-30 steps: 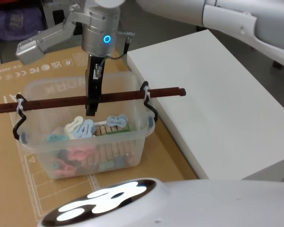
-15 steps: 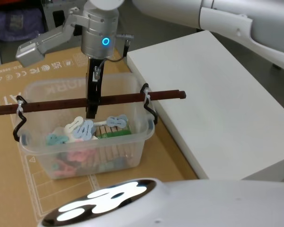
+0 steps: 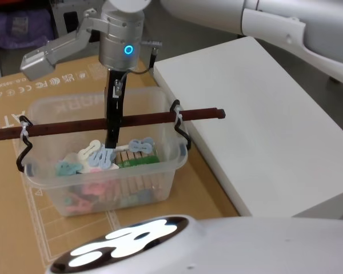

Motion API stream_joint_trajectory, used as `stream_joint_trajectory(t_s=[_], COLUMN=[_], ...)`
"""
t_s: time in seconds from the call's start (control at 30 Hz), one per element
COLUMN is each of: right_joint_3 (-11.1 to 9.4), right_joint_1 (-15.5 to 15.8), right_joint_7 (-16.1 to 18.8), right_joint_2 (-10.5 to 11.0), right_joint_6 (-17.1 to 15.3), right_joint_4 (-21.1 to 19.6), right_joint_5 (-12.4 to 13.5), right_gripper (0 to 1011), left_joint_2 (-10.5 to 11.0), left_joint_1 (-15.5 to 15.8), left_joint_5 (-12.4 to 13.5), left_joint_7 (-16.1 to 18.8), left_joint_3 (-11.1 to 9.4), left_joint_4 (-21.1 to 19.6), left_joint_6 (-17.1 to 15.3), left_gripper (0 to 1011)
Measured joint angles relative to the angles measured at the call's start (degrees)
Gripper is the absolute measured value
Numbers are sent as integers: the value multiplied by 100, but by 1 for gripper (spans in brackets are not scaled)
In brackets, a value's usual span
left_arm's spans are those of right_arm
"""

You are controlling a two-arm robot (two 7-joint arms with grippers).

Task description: Use one hand to grasp the basket and place it at the designated location.

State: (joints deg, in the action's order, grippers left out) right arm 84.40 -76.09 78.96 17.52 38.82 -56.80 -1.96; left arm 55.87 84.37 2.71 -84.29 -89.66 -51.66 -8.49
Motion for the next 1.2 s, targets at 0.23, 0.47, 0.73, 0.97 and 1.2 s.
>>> stream_joint_trajectory(t_s=[0.23,0.47,0.73,0.97,1.2], right_joint_3=[-2,-7,-10,-22,-11], right_joint_1=[0,0,0,0,-20], right_joint_7=[-4,-8,-11,-54,-55], right_joint_2=[4,7,8,7,-20], right_joint_6=[9,13,19,47,132], right_joint_4=[-4,-7,-8,2,18], right_joint_5=[-3,-3,-3,-22,-90], right_gripper=[810,993,1000,1000,1001], left_joint_2=[0,0,0,0,0], left_joint_1=[0,0,0,0,0], left_joint_5=[0,0,0,0,0], left_joint_7=[0,0,0,0,0], left_joint_3=[0,0,0,0,0], left_joint_4=[0,0,0,0,0], left_joint_6=[0,0,0,0,0], left_gripper=[0,0,0,0,0])
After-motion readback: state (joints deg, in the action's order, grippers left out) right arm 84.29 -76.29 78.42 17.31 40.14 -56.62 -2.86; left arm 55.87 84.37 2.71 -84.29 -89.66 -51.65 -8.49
